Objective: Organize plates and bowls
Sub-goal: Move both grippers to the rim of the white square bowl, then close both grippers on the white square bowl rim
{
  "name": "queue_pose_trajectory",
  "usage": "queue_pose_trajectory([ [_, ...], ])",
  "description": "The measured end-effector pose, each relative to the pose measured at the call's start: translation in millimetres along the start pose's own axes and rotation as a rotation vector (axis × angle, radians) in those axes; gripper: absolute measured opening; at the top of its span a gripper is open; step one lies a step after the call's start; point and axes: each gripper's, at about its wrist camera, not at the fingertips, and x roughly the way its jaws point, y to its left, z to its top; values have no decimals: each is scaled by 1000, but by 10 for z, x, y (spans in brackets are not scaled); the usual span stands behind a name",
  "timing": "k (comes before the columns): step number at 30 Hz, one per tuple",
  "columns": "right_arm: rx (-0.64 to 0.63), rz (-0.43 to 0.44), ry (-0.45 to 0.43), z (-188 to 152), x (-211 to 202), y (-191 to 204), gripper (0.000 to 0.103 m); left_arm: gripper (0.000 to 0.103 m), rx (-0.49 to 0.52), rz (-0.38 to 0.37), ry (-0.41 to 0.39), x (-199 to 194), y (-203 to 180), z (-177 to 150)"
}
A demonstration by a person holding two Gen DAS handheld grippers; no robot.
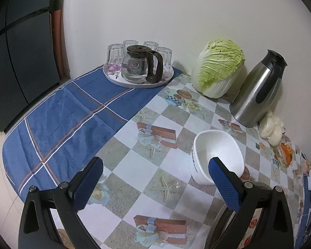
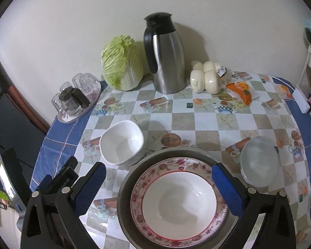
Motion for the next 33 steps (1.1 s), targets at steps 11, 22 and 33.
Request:
queue_pose_trajectory([
  [11,-37,-44,60,178,331,158,103,101,-74,-38,40,296,131,100],
  [22,-62,-82,123,306,786,293,103,101,-77,-131,160,611,77,99],
  [33,-83,-152,174,386,1218,343,93,101,-54,-162,199,846,-36,52],
])
